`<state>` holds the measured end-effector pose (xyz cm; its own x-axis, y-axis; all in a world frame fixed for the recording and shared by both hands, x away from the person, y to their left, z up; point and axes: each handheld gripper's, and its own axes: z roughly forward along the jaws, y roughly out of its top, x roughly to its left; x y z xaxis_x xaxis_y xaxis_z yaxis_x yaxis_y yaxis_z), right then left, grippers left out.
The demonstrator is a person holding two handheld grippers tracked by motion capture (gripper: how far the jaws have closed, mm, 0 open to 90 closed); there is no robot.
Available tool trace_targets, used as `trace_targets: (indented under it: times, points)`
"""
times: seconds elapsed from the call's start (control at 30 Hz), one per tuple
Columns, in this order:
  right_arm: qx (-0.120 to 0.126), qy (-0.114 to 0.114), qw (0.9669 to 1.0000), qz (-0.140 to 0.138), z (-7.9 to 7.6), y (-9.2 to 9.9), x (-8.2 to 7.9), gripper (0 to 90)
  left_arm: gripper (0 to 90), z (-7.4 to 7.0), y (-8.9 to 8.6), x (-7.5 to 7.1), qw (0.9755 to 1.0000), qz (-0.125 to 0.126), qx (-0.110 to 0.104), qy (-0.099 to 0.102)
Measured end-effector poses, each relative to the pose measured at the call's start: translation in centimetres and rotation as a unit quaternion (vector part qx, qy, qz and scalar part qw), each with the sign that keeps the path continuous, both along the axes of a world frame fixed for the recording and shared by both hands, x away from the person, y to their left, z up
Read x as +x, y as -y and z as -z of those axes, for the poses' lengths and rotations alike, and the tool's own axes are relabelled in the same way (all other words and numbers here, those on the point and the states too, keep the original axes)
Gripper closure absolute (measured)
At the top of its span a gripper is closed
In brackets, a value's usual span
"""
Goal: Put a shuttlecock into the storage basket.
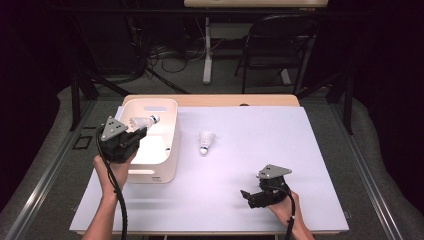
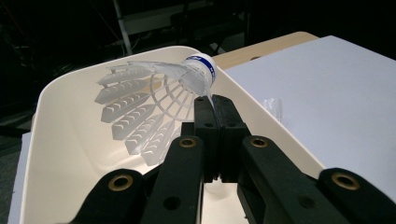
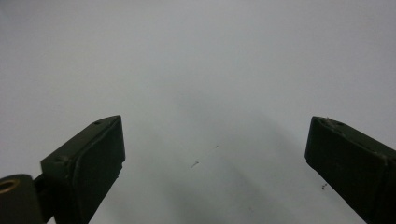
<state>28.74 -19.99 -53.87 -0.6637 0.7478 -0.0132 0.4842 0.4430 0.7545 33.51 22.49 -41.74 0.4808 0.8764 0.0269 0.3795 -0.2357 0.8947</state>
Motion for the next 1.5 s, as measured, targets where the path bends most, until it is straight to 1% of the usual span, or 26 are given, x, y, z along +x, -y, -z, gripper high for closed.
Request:
trace_targets:
  times: [0.37, 0.57, 0.8, 0.93, 1.07, 1.1, 1.17, 1.2, 1.27, 1.37, 1.47, 1.5]
  points:
    - [0.000, -0.001, 1.0000, -0.001, 0.0, 0.0, 0.0, 4.3, 89.7, 0.6, -0.1, 0.4, 0.9999, -0.008, 0.003, -0.011]
    - [0.000, -0.001, 1.0000, 0.000, 0.0, 0.0, 0.0, 4.3, 89.5, 0.9, -0.1, 0.5, 0.9998, -0.011, 0.008, -0.016]
    - [0.000, 0.000, 1.0000, -0.001, 0.0, 0.0, 0.0, 4.3, 89.4, 1.4, -0.1, 0.7, 0.9994, -0.013, 0.011, -0.030]
    - [-0.001, -0.001, 1.0000, -0.001, 0.0, 0.1, 0.0, 4.3, 88.1, 1.7, -0.1, 0.8, 0.9993, -0.013, 0.016, -0.031]
    - [0.001, -0.003, 1.0000, 0.000, 0.0, 0.1, 0.0, 4.3, 86.3, 2.0, -0.1, 0.9, 0.9992, -0.016, 0.016, -0.034]
    - [0.001, -0.003, 1.0000, -0.001, 0.0, 0.1, 0.0, 4.3, 84.1, 2.0, -0.1, 0.9, 0.9992, -0.016, 0.015, -0.033]
    - [0.001, -0.002, 1.0000, 0.000, 0.0, 0.1, 0.0, 4.4, 74.9, 1.9, -0.1, 0.8, 0.9993, -0.017, 0.013, -0.030]
    - [0.002, -0.001, 1.0000, 0.001, 0.0, 0.1, 0.0, 4.3, 69.7, 1.9, -0.1, 0.7, 0.9994, -0.017, 0.013, -0.028]
    - [0.002, -0.001, 1.0000, 0.001, 0.0, 0.1, 0.0, 4.3, 55.2, 1.8, 0.1, 0.6, 0.9993, -0.024, 0.011, -0.026]
    - [0.001, 0.000, 1.0000, -0.001, 0.0, 0.0, 0.0, 4.3, 40.4, 1.6, 0.2, 0.2, 0.9994, -0.027, 0.006, -0.019]
    - [0.000, 0.001, 1.0000, -0.002, 0.0, 0.1, 0.0, 4.3, 30.7, 1.3, 0.3, -0.2, 0.9996, -0.025, 0.000, -0.011]
    - [0.001, 0.001, 1.0000, -0.001, 0.0, 0.1, 0.0, 4.3, 28.2, 1.3, 0.4, -0.4, 0.9997, -0.020, -0.002, -0.009]
